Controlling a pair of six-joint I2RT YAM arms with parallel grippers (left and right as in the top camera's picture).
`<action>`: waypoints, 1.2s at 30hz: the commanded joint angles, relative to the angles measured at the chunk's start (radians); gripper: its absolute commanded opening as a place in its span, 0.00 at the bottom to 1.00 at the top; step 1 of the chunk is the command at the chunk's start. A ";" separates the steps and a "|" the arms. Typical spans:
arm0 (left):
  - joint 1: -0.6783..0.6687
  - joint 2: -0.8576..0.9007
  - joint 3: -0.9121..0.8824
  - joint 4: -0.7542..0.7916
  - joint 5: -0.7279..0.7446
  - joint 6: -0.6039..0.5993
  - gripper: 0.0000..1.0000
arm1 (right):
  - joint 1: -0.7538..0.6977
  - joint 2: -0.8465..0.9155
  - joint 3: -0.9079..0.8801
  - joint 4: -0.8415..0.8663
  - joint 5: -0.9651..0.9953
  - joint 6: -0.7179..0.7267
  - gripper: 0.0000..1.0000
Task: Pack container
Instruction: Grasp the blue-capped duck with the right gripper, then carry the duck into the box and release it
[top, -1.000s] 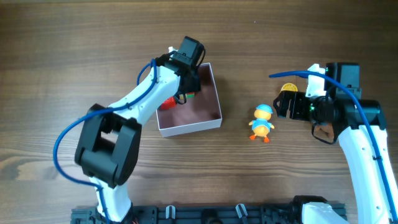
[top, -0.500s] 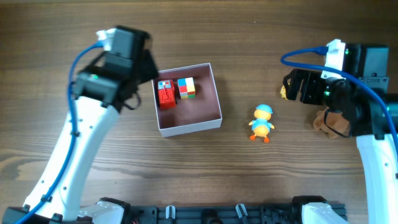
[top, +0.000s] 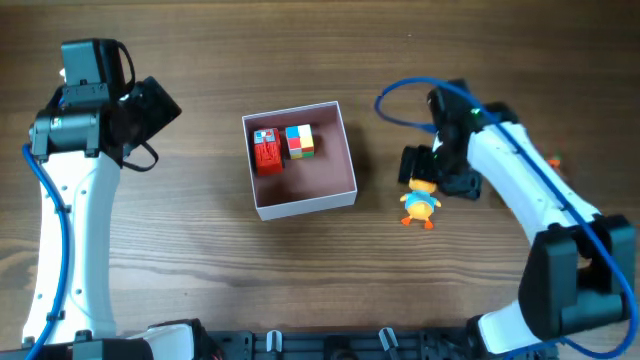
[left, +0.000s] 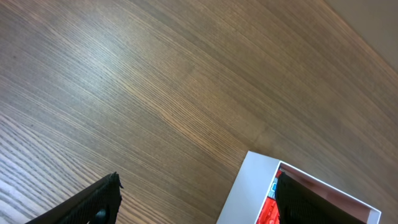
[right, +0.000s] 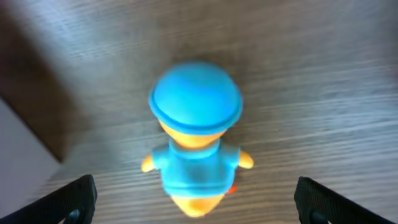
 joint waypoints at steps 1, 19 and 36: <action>0.006 0.006 -0.010 0.002 0.015 0.021 0.82 | 0.018 0.003 -0.102 0.089 -0.008 -0.008 1.00; 0.006 0.006 -0.010 -0.002 0.015 0.021 0.82 | 0.018 0.003 -0.249 0.306 -0.011 -0.060 0.48; 0.006 0.006 -0.010 -0.002 0.015 0.021 0.82 | 0.233 -0.264 0.228 0.145 0.024 -0.262 0.04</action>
